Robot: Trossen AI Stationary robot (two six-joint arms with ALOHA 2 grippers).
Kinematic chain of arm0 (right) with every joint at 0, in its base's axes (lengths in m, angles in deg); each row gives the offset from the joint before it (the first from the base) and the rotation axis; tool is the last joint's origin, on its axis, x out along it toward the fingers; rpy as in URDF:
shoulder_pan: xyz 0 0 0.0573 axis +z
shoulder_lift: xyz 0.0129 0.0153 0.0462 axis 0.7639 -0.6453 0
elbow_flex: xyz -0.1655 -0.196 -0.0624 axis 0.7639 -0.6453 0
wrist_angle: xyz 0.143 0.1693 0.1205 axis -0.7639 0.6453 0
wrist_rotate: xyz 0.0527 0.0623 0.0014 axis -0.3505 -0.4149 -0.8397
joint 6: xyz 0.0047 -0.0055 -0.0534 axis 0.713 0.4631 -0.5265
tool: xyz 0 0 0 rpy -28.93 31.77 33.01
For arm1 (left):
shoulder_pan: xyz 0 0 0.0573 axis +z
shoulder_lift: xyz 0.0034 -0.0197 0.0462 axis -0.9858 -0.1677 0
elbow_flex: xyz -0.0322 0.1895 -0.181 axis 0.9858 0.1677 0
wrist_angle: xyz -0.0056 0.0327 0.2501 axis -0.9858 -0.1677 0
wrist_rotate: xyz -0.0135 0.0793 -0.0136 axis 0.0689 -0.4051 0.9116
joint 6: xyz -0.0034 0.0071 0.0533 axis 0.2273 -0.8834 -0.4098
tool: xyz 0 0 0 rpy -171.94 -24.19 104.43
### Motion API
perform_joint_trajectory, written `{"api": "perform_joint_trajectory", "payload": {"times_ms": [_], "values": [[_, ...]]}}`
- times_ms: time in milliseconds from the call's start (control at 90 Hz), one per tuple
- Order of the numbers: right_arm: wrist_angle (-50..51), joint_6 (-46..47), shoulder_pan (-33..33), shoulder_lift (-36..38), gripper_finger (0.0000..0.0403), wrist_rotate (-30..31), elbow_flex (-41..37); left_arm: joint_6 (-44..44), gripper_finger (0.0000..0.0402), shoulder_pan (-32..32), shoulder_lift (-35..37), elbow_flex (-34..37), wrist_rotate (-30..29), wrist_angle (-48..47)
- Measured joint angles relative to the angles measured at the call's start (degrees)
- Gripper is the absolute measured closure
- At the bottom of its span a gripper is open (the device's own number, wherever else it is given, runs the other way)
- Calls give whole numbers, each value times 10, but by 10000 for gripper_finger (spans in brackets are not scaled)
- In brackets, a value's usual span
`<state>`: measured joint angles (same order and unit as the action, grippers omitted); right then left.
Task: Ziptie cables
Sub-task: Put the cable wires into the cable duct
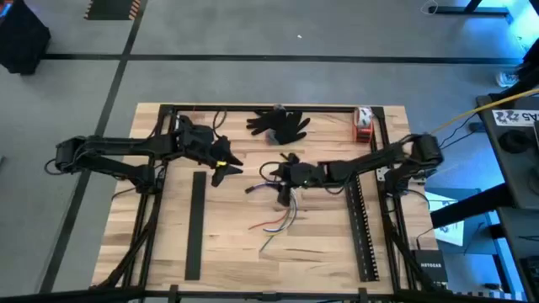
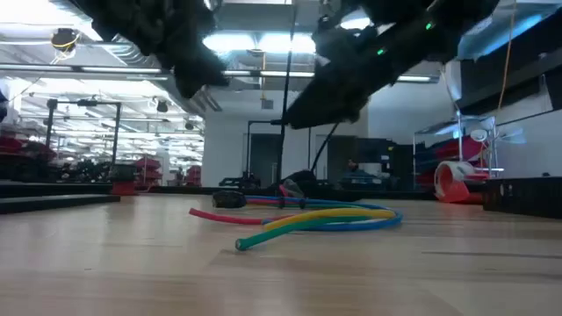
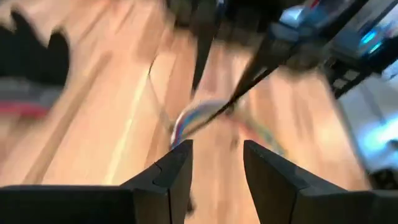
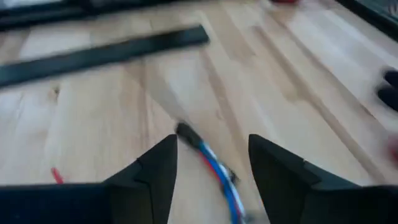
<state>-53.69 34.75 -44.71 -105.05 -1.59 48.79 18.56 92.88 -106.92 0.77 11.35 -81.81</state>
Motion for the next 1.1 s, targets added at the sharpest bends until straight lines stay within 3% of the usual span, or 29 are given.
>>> {"api": "perform_joint_trajectory", "payload": {"times_ms": [289, 567, 833, 967, 1100], "values": [[423, 131, 1, 184, 215, -32, 47, -26, 266, -39, -77, 0, 1, 7], [479, 83, 1, 262, 215, -23, 46, 34, 274, -63, -173, -2, -48, 184], [667, 79, 1, 330, 215, -54, 46, 93, 275, -73, -218, -93, -118, 172], [738, 175, 1, 351, 215, -64, 46, 104, 275, -71, -233, -107, -147, 163], [786, 336, 2, 359, 215, -113, 22, 71, 275, -65, -246, -107, -149, 171]]}}
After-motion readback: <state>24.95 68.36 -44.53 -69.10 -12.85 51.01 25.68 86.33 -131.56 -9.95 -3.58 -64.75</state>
